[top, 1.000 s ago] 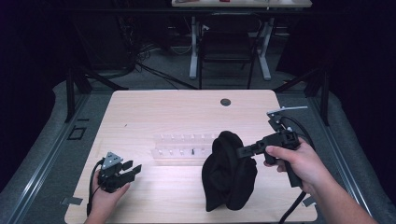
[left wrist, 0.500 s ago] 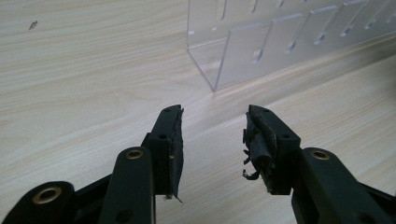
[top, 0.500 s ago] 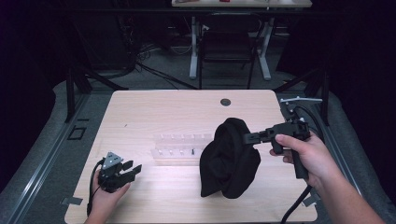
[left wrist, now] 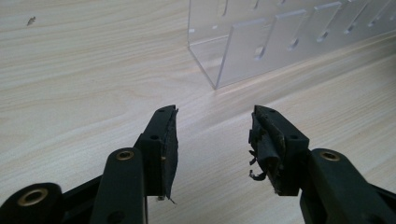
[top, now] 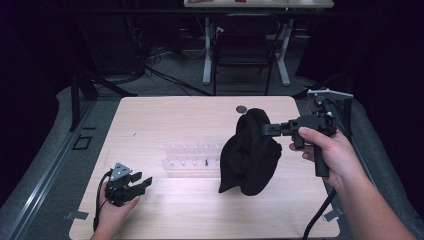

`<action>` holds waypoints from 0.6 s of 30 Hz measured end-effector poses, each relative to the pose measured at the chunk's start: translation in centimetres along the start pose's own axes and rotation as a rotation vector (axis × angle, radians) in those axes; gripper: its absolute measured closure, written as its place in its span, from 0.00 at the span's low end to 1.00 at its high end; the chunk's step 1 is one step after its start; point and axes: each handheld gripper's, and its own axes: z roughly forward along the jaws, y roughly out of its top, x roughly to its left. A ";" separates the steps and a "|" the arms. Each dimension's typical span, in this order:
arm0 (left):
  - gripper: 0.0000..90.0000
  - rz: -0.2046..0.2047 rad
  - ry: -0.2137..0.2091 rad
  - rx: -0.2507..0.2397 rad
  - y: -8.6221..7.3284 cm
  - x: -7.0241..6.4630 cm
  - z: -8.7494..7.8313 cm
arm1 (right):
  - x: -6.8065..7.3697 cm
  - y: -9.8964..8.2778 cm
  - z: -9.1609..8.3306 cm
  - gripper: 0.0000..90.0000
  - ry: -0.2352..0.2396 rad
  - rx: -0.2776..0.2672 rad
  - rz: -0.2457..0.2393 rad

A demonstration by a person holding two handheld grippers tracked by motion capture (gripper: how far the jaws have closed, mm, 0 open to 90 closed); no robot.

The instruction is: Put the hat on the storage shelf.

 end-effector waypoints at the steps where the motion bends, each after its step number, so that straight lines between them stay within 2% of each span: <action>1: 0.56 0.003 0.001 0.001 0.0 0.0 0.0 | 0.1 0.2 0.0 0.98 0.000 -0.007 -0.003; 10: 0.56 0.001 0.006 0.003 0.0 0.0 0.1 | 0.6 2.2 1.2 0.98 -0.010 -0.027 -0.033; 18: 0.55 -0.012 -0.003 -0.004 0.0 0.2 0.1 | 0.7 3.7 2.7 0.98 -0.020 -0.039 -0.035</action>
